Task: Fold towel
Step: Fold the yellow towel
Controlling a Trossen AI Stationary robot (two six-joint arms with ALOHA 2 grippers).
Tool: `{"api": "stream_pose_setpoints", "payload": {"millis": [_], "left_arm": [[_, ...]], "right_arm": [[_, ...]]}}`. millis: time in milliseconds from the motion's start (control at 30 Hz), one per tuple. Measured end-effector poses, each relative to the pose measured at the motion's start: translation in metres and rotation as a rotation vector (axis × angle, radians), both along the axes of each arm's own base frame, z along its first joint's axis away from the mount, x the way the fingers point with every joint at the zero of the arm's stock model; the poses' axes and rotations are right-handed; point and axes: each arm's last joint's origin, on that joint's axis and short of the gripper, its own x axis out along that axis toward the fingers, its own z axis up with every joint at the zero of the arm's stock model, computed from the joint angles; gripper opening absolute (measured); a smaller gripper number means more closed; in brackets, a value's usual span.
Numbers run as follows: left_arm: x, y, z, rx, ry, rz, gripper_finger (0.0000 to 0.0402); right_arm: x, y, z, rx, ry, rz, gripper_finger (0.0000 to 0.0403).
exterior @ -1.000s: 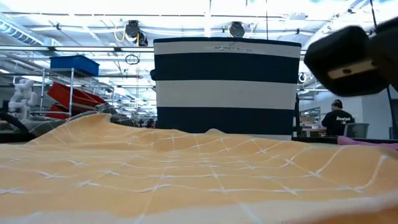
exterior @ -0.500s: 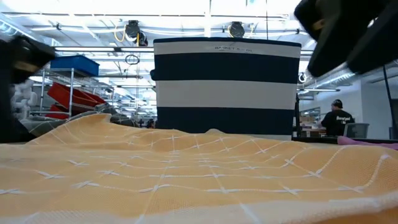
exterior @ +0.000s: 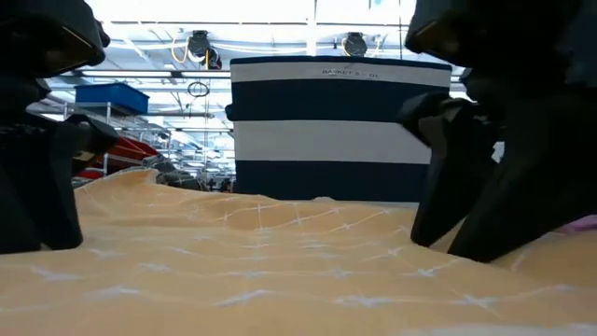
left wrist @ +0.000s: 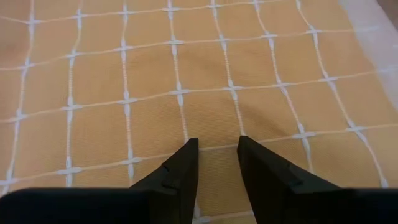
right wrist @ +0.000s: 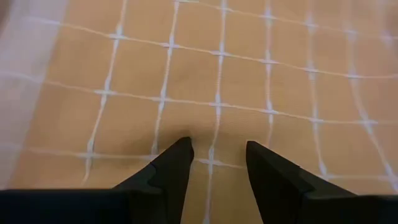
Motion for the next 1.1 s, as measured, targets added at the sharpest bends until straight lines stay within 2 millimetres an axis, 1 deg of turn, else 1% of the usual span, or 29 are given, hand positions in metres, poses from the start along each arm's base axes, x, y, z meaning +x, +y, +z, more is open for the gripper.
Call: {"api": "stream_pose_setpoints", "payload": {"millis": [67,133,200,267,367,433,567,667,800,900,967,1100], "left_arm": [[-0.001,-0.002,0.000,-0.008,0.006,-0.018,0.0123],[-0.003,-0.003,0.000,-0.018,0.017,-0.038,0.0123],[-0.003,-0.004,0.000,-0.016,0.022,-0.055,0.0123],[-0.004,-0.005,0.000,-0.011,0.021,-0.063,0.0123],[-0.004,-0.004,0.001,0.007,0.020,-0.090,0.0123],[-0.002,-0.003,0.001,0.018,0.019,-0.101,0.0123],[0.003,0.003,0.003,0.024,0.018,-0.104,0.0123],[0.007,0.008,0.004,0.036,0.012,-0.100,0.0123],[0.012,0.013,0.005,0.031,0.005,-0.079,0.0122],[0.012,0.013,0.006,-0.001,0.023,-0.099,0.0122],[0.010,0.010,0.007,-0.039,0.049,-0.111,0.0122],[0.003,0.005,0.006,-0.042,0.083,-0.110,0.0122]], "right_arm": [[0.002,0.002,-0.004,0.046,0.006,0.004,0.0148],[0.002,0.005,-0.004,0.091,0.014,0.012,0.0148],[-0.002,0.010,0.002,0.128,0.017,0.022,0.0148],[-0.008,0.015,0.009,0.160,0.020,0.045,0.0148],[-0.015,0.021,0.030,0.203,-0.021,0.079,0.0148],[-0.019,0.019,0.042,0.161,-0.054,0.051,0.0148],[-0.031,-0.002,0.054,-0.104,-0.103,-0.138,0.0148],[-0.030,-0.024,0.056,-0.272,-0.135,-0.278,0.0148],[-0.015,-0.052,0.056,-0.313,-0.111,-0.365,0.0148],[-0.005,-0.075,0.055,-0.328,-0.094,-0.436,0.0148],[0.001,-0.091,0.055,-0.335,-0.087,-0.486,0.0148],[0.012,-0.122,0.055,-0.340,-0.073,-0.580,0.0148]]}}
